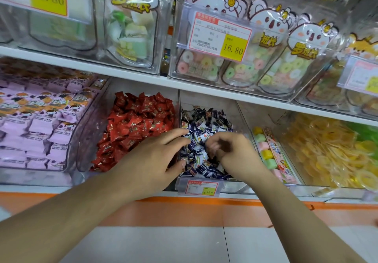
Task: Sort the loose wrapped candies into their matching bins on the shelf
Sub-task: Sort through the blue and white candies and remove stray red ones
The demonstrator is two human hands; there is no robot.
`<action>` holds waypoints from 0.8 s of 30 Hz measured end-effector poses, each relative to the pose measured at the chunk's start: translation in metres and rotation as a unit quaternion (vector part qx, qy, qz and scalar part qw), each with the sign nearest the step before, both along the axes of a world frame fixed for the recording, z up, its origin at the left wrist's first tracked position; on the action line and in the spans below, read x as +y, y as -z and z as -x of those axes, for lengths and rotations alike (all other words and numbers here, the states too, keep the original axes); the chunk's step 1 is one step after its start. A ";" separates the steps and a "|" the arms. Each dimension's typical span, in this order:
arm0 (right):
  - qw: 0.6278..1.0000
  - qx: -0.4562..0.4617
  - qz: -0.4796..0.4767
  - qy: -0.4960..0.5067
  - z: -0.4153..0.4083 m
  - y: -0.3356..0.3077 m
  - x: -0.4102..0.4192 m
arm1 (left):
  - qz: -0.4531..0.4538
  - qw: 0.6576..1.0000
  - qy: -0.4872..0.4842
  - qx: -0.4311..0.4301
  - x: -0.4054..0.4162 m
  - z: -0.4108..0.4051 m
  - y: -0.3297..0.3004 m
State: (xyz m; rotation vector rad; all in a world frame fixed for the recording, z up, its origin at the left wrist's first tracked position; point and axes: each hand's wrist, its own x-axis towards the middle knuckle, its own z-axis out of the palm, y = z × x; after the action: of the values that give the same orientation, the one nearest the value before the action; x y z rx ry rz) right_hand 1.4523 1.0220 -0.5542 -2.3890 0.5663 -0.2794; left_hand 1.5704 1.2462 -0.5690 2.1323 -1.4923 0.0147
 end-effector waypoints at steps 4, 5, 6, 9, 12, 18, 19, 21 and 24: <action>0.988 0.130 0.071 -0.030 -0.002 0.007 0.006 | 0.002 1.000 -0.001 -0.002 -0.001 0.002 -0.001; 0.982 0.154 0.105 -0.028 -0.002 0.008 0.005 | 0.003 1.000 -0.002 -0.001 -0.001 0.002 -0.001; 0.979 0.161 0.125 -0.024 -0.003 0.010 0.003 | 0.003 1.000 -0.002 -0.001 -0.001 0.002 -0.001; 0.981 0.152 0.123 -0.012 -0.005 0.011 -0.004 | 0.007 1.000 0.000 0.000 -0.001 0.002 0.000; 0.980 0.150 0.129 -0.010 -0.006 0.015 -0.007 | 0.012 1.000 0.001 0.005 -0.002 0.001 0.000; 0.978 0.167 0.124 -0.017 -0.006 0.018 -0.011 | 0.014 1.000 0.004 0.003 -0.002 0.000 0.002; 0.975 0.176 0.131 -0.021 -0.007 0.019 -0.011 | 0.014 1.000 0.004 0.003 -0.002 0.000 0.002; 0.972 0.186 0.142 -0.029 -0.008 0.020 -0.011 | 0.014 1.000 0.003 0.005 -0.002 0.001 0.001; 0.974 0.187 0.124 -0.029 -0.009 0.019 -0.014 | 0.010 1.000 0.003 0.013 -0.001 0.002 0.001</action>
State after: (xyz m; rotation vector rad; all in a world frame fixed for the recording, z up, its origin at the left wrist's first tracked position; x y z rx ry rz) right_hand 1.4613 1.0079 -0.5731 -2.7166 0.6604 0.1404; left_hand 1.5686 1.2455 -0.5704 2.1038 -1.4775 0.0009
